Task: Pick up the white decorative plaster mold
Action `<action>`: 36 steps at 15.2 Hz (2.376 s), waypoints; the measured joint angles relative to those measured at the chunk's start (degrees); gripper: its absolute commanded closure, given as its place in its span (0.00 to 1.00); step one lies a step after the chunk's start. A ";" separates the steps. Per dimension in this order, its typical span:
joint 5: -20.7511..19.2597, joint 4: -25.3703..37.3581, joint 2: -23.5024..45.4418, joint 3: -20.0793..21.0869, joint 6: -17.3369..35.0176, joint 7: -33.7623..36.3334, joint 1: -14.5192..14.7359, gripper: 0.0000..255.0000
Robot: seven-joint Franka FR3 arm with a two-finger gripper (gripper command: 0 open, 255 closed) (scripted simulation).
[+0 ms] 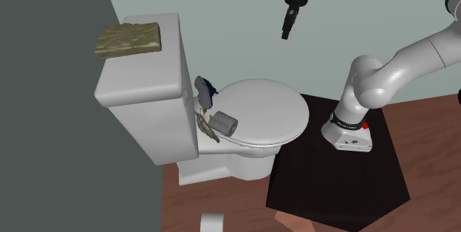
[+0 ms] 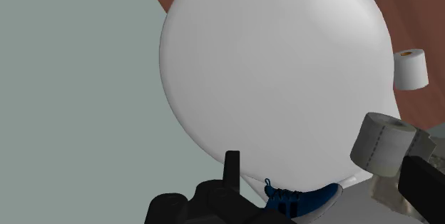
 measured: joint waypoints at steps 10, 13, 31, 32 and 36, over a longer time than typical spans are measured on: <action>2.60 -2.90 5.30 11.67 7.28 17.13 0.21 0.00; 2.80 -2.90 9.41 16.17 10.71 23.94 -0.06 0.00; -17.25 20.03 52.29 36.15 15.52 70.84 -0.44 0.00; -18.98 22.05 55.08 35.94 15.00 72.96 0.36 0.00; -24.79 33.25 66.57 34.48 9.41 80.21 5.57 0.00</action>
